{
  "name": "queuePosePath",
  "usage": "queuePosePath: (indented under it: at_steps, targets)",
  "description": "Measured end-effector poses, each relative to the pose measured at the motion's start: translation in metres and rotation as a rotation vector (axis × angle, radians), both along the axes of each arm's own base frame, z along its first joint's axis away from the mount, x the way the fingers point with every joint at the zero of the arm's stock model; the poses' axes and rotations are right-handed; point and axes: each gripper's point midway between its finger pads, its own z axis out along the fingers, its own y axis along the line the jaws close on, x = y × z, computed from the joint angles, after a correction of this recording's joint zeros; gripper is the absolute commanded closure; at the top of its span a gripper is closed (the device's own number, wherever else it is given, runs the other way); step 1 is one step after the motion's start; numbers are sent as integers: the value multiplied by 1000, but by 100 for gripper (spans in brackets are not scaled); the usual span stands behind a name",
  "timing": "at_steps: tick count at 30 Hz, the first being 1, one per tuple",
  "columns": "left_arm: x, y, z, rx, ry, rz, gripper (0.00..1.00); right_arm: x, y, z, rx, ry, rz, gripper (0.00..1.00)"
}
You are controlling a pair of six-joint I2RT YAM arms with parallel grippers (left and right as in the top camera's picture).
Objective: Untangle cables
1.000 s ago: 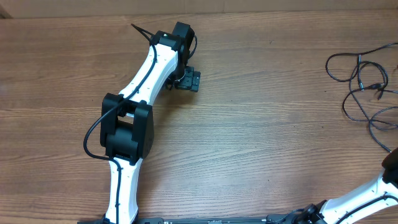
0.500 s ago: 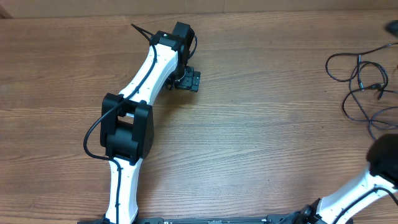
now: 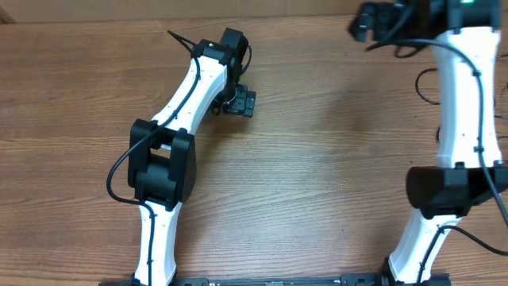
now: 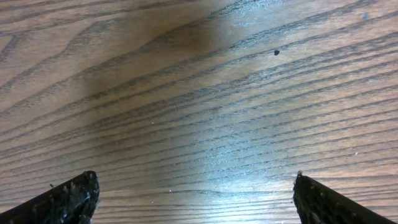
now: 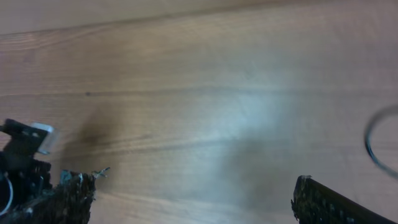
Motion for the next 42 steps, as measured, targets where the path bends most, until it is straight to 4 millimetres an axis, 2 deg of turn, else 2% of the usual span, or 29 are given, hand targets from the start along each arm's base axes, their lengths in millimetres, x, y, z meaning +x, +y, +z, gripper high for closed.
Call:
queuePosePath:
  at_steps: [4, 9, 42]
  targets:
    - [0, 0, 0, 0, 0, 0, 0, 4, 33, 5, -32, -45, 56, 0]
    - [0, 0, 0, 0, 0, 0, 0, 1, 52, 4, -50, -48, 91, 0]
    - [0, 0, 0, 0, 0, 0, 0, 0, 52, 4, -60, -49, 91, 0]
